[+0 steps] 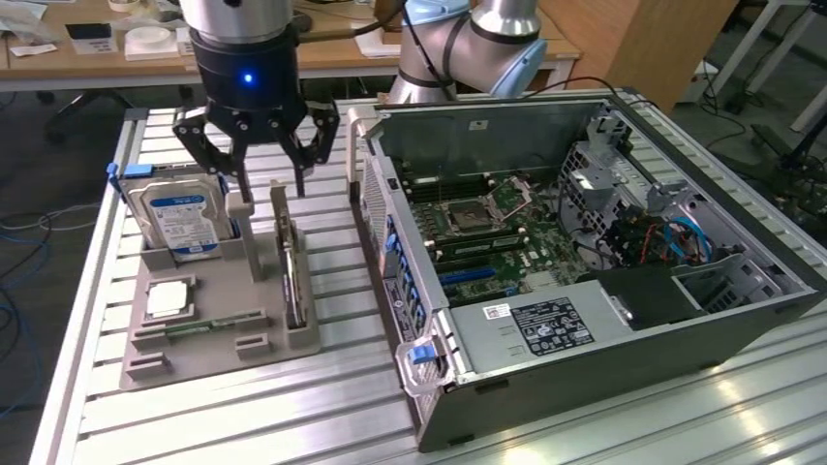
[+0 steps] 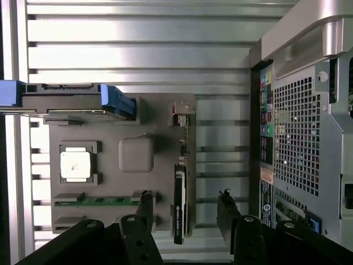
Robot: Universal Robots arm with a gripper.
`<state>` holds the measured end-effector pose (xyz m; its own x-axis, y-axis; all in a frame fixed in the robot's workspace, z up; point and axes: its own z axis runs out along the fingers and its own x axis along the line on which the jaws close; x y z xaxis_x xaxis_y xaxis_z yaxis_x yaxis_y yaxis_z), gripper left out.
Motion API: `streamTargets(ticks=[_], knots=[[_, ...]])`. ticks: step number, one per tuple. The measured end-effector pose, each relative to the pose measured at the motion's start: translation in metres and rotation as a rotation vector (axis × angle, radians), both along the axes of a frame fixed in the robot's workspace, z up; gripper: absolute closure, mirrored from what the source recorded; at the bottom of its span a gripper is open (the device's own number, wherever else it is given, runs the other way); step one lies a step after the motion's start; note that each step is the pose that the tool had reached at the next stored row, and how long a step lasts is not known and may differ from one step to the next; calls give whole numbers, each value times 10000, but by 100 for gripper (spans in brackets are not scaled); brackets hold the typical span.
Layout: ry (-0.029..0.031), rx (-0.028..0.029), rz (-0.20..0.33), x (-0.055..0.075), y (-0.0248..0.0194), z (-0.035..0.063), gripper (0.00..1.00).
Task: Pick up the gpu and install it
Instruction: 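Pick up the gpu and move the gpu toward the slot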
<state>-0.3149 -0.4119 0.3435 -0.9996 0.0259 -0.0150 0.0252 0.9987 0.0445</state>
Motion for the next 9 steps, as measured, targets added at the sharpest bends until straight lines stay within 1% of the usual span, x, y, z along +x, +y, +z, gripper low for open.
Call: streamTargets(ticks=[7, 9], knots=[[31, 0, 9, 0, -2, -92, 41], [34, 0, 11, 0, -25, -108, 41]])
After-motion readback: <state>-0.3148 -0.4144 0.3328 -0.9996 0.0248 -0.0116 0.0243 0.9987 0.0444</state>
